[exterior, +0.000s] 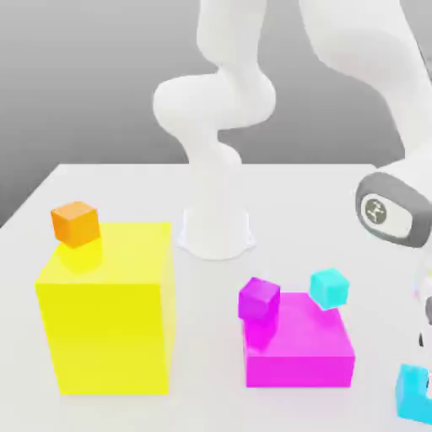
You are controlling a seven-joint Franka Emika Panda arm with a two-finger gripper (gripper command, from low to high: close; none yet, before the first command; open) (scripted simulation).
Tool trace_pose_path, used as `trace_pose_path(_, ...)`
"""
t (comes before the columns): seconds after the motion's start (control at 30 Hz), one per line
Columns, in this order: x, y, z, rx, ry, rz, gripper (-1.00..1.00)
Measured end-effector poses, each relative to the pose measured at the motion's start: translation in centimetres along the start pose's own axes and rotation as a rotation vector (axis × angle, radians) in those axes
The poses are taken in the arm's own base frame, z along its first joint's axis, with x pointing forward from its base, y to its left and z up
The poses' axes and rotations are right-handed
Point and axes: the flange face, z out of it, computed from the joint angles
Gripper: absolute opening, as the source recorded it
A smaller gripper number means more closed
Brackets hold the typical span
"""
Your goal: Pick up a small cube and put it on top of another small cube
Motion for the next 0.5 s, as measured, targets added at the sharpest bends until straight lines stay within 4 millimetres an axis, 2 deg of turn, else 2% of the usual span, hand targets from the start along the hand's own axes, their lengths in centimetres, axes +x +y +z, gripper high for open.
trace_pose_path(0.03, -0.1, 0.0, 0.9, 0.0, -0.001, -0.001, -1.0)
trace_pose_path(0.23, -0.1, 0.0, 1.3, 0.0, -0.002, -0.001, -1.0)
trace_pose_path(0.27, -0.1, 0.0, 0.8, 0.0, -0.002, -0.002, -1.0)
trace_pose_path(0.4, -0.1, 0.0, -4.1, 0.0, -0.002, -0.002, -1.0)
trace_pose_path(0.5, -1.6, 1.9, -7.2, 0.0, -0.002, 0.023, -1.0)
